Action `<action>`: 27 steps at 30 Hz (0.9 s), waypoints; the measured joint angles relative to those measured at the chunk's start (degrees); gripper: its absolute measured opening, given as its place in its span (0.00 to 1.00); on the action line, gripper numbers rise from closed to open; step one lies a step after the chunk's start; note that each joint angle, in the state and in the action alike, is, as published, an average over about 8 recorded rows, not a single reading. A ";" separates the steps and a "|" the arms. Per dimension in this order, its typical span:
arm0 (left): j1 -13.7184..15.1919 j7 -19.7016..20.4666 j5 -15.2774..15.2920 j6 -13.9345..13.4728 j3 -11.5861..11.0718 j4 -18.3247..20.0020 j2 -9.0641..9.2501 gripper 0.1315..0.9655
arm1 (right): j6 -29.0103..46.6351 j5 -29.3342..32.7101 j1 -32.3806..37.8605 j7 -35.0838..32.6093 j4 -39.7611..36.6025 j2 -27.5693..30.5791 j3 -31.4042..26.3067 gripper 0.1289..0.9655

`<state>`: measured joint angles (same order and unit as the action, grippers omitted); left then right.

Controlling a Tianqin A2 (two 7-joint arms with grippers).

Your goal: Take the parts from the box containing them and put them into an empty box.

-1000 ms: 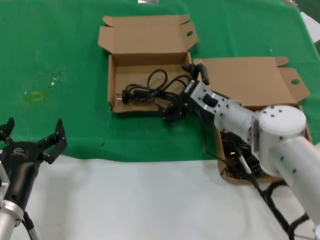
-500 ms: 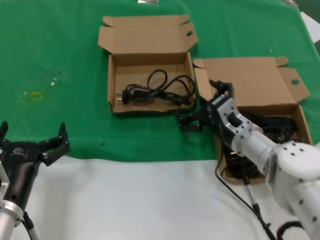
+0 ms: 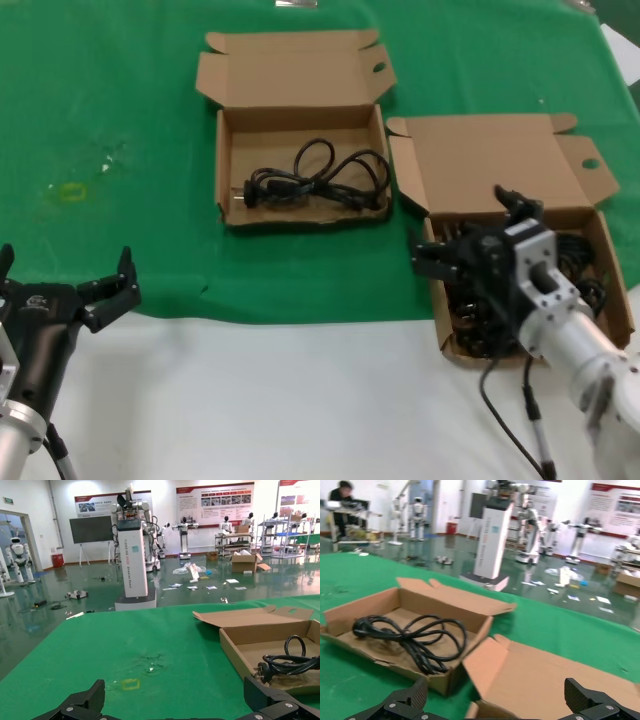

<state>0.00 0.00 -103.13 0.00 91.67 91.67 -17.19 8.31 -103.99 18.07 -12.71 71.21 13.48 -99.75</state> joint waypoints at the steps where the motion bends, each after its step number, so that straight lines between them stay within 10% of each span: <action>1: 0.00 0.00 0.00 0.00 0.00 0.00 0.00 0.99 | -0.49 0.05 -1.08 0.75 1.22 0.22 0.48 1.00; 27: 0.00 0.00 0.00 0.00 0.00 0.00 0.00 1.00 | -7.08 0.73 -15.39 10.83 17.43 3.16 6.88 1.00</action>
<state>0.00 0.00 -103.13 0.00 91.67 91.67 -17.19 1.23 -103.26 2.68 -1.87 88.64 16.64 -92.87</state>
